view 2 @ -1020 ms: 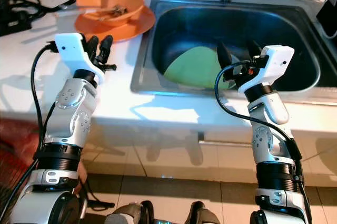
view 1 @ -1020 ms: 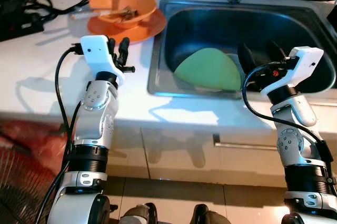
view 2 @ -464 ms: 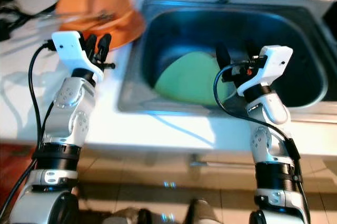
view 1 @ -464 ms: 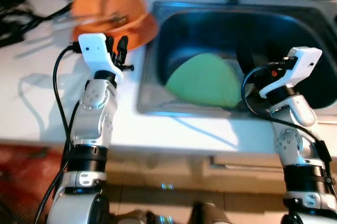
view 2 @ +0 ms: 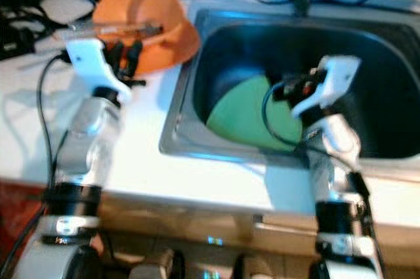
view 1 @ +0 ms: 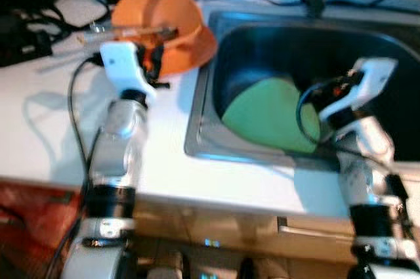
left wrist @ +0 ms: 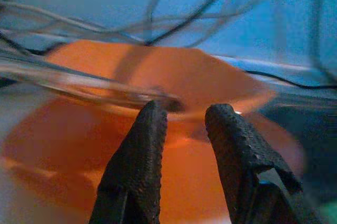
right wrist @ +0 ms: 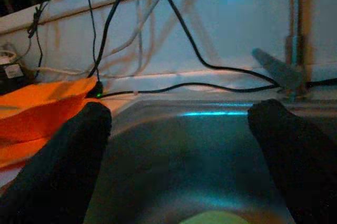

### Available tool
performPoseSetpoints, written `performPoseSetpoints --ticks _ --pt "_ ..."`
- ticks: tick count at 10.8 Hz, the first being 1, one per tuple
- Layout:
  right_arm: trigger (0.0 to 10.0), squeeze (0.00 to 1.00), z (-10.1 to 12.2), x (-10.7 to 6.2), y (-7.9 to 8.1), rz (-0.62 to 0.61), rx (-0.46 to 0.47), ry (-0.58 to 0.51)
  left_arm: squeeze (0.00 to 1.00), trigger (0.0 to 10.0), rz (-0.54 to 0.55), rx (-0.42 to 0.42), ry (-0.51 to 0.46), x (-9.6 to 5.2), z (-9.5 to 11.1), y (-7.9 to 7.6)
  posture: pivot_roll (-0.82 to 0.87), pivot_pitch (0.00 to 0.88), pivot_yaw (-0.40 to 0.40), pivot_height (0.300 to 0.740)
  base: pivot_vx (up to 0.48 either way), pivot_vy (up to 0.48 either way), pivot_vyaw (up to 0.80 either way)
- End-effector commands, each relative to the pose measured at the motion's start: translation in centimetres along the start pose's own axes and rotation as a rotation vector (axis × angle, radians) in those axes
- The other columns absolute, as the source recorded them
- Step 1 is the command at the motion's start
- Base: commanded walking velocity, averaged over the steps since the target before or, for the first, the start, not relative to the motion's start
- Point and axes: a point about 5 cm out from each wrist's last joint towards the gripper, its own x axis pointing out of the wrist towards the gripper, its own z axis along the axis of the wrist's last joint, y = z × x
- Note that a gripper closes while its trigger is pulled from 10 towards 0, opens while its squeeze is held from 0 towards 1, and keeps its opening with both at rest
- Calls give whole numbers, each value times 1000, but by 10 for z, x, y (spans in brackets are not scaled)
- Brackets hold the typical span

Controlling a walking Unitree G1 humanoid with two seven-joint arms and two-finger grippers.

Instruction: Kitchen organization

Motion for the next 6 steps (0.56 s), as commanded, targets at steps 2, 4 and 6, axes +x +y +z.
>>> performPoseSetpoints --ticks 2,4,6 --pt "10000 0 -4 -4 -1 -8 5 10 0 10000 -66 5 15 -7 -3 -12 93 190 20 740 0 0 0" --pt "10000 0 -4 -4 -1 -7 7 12 0 10000 -100 -21 20 -13 -4 -23 97 193 20 740 0 0 0" --pt "10000 0 -4 -4 -1 -3 6 15 0 10000 -110 -96 62 -21 -8 -30 100 197 22 740 0 0 0"
